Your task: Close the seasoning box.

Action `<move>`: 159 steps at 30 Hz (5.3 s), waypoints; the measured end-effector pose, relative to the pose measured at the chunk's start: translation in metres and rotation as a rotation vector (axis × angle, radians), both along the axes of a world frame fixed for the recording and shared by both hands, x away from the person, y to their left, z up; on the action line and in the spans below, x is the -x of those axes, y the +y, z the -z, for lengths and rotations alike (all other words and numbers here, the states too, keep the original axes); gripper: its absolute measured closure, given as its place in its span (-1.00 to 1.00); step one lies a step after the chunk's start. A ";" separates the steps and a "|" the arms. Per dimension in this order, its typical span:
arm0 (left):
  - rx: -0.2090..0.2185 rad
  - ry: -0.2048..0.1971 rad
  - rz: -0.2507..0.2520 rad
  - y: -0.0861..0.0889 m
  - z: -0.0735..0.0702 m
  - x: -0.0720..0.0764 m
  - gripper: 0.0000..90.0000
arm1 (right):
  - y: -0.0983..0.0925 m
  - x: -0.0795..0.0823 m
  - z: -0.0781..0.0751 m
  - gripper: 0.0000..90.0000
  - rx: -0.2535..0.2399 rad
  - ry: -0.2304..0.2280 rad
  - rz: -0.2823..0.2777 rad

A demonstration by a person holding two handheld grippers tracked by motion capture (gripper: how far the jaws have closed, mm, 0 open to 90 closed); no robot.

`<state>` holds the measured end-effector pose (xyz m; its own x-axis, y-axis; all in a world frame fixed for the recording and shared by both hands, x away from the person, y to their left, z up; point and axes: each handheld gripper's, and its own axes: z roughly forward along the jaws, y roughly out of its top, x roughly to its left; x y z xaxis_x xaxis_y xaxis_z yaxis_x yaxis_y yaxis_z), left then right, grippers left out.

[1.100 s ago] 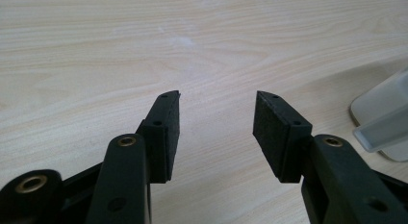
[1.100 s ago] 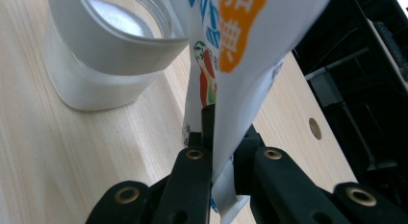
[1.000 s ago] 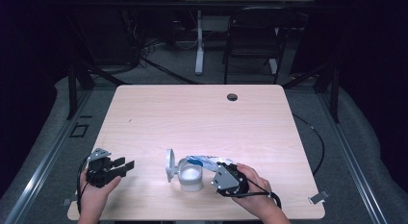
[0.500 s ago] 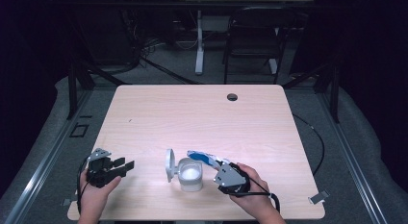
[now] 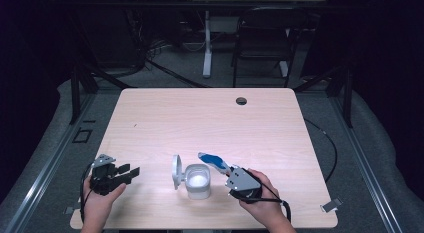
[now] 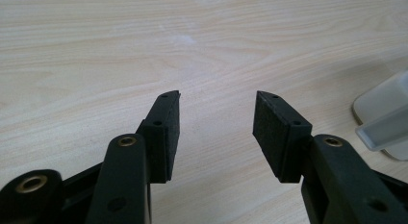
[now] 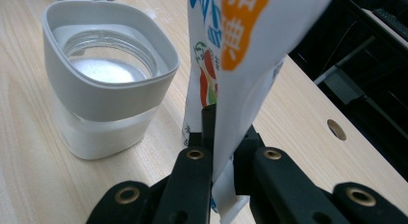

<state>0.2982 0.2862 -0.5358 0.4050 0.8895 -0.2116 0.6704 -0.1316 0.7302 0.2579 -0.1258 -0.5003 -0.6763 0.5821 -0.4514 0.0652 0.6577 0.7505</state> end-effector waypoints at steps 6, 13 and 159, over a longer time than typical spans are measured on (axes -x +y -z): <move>-0.002 0.009 0.007 0.001 0.001 0.000 0.17 | -0.003 -0.005 0.000 0.95 -0.022 0.007 0.006; -0.005 0.005 0.002 -0.001 0.002 0.000 0.17 | -0.011 -0.010 0.001 0.96 -0.043 0.011 0.027; 0.029 -0.090 0.111 -0.032 -0.027 0.008 0.56 | -0.120 -0.009 0.038 -0.02 -0.353 0.280 0.461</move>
<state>0.2900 0.2542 -0.5091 0.5193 0.8320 -0.1953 0.5848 -0.1794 0.7911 0.2668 -0.2455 -0.5387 -0.3854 0.9225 -0.0220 0.5068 0.2315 0.8304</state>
